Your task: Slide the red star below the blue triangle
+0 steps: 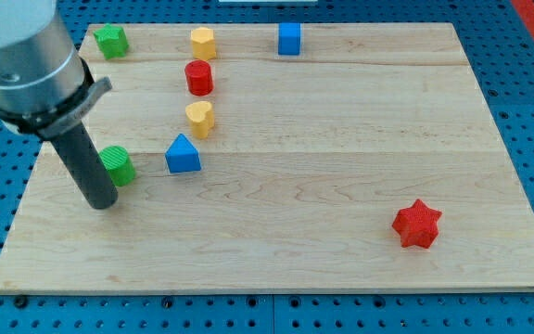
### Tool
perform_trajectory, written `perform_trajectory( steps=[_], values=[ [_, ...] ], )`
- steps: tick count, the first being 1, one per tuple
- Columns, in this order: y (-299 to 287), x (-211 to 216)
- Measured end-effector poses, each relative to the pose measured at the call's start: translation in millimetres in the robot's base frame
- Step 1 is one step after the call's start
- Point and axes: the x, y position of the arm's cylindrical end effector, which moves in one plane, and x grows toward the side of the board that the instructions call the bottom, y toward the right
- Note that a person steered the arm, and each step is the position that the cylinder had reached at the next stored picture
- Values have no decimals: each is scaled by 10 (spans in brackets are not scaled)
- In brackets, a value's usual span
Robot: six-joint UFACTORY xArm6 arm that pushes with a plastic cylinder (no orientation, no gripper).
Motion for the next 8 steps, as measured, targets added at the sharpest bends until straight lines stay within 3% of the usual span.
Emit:
perform_trajectory(
  steps=[1,2,3,4,5,7,8],
  values=[
    [1050,160],
    [2104,719],
    [3291,912],
    [4377,605],
    [4324,427],
    [2924,394],
    [2988,307]
  ],
)
